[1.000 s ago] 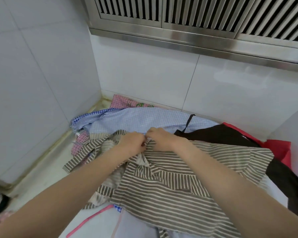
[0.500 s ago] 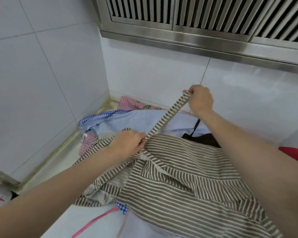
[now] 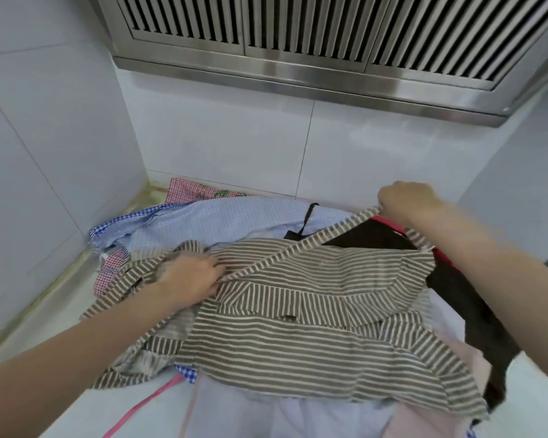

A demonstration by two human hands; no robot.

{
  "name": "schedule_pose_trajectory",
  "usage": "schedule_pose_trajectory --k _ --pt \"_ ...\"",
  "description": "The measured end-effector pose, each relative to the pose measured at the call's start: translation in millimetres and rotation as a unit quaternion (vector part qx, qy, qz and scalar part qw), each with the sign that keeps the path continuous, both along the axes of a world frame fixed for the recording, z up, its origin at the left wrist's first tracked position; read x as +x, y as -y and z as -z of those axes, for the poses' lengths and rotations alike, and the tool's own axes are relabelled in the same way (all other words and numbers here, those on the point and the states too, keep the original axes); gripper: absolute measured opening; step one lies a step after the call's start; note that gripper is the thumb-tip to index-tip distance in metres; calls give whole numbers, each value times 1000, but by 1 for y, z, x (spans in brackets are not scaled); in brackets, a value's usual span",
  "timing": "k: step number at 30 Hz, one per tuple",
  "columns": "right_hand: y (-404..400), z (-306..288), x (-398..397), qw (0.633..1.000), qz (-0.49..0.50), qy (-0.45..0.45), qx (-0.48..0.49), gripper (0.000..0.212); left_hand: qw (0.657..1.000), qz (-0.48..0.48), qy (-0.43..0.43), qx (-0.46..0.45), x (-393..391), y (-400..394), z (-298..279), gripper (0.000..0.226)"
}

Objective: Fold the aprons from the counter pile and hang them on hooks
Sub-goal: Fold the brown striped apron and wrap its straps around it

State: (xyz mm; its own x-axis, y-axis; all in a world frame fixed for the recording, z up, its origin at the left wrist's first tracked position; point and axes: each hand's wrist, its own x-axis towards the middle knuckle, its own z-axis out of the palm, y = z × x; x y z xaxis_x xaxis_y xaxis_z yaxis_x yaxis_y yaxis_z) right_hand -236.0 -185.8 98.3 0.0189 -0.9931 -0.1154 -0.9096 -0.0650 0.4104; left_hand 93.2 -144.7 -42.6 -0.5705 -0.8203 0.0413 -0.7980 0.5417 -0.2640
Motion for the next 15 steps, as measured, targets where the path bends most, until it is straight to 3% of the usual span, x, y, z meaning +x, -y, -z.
schedule_pose_trajectory --k 3,5,7,8,10,12,15 --pt "-27 40 -12 983 10 -6 181 26 979 -36 104 170 3 -7 11 27" --pt "-44 67 -13 947 87 39 306 27 941 -79 84 317 7 0 18 17" --pt "-52 86 -16 892 184 118 396 57 905 -131 21 404 16 10 19 22" --pt "-51 89 -18 881 199 148 403 57 890 -159 -20 427 19 15 15 23" --pt "-46 85 -17 896 160 200 364 40 866 -212 -126 436 23 26 5 27" --pt "-36 77 -10 931 99 223 271 35 875 -253 -184 369 23 35 -2 29" --pt "-17 75 8 962 30 226 150 31 903 -294 -176 259 14 45 0 19"
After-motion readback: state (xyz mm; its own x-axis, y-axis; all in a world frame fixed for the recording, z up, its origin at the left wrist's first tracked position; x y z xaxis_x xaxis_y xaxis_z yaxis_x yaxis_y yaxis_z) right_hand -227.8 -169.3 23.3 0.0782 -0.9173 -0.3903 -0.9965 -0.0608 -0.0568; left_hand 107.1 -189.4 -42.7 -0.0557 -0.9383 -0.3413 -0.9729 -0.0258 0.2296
